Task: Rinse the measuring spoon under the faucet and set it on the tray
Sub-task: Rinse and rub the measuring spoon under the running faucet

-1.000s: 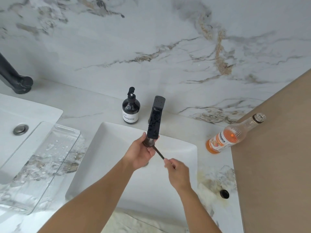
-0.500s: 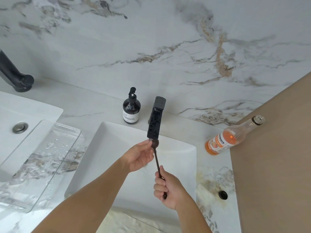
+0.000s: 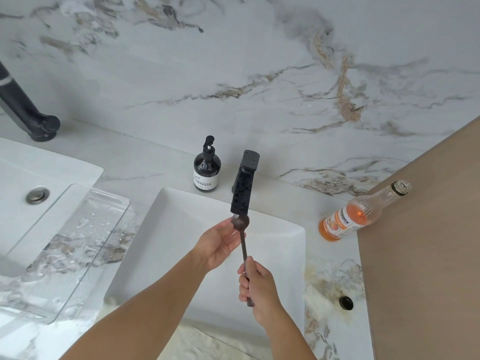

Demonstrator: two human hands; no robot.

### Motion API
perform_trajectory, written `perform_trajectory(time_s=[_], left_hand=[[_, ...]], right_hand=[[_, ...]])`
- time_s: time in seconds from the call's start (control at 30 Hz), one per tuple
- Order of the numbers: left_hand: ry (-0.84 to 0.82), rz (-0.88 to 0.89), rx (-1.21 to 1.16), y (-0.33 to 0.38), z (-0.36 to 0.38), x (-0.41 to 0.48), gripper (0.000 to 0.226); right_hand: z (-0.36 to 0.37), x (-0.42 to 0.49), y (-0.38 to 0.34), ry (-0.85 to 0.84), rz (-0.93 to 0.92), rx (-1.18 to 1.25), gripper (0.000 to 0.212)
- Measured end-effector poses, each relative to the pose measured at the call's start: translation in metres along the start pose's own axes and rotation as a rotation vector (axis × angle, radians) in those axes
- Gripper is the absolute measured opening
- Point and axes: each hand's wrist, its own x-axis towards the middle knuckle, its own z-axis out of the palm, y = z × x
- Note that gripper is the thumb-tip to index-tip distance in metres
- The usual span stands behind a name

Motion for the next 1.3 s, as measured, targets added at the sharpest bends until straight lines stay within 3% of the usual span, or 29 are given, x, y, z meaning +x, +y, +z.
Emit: perform_trajectory(time_s=[0.07,0.17,0.3,0.5,0.87,1.03,1.3], left_hand=[[0.071,-0.01,0.06,0.002,-0.004,-0.001,0.024],[0.183,-0.067,0.002,0.001,-0.014,-0.008,0.02],[0.11,-0.16,0.018,-0.017,-0.018,-0.025,0.036],[0.077,-0.01,0.266,-0.028,-0.014,-0.039,0.014],[0.073,0.077,0.38,-0.024,-0.021,-0.04,0.019],[0.145,0.113,0.42,-0.021,-0.017,-0.034,0.019],[0.189,0.124,0.54,-0.012,-0.02,-0.022,0.016]], right_hand=[[-0.001,0.0,0.0,-0.041,0.05,0.083,0.04],[-0.003,0.0,0.001,-0.045,0.021,0.002,0.037],[0.001,0.0,0.002,0.066,-0.065,-0.146,0.03],[0.011,-0.005,0.013,0.125,-0.077,-0.094,0.024],[0.014,0.0,0.016,0.078,-0.022,-0.084,0.014],[0.014,0.01,0.011,0.068,0.011,-0.094,0.013],[0.016,0.027,-0.001,0.091,0.037,-0.291,0.026]])
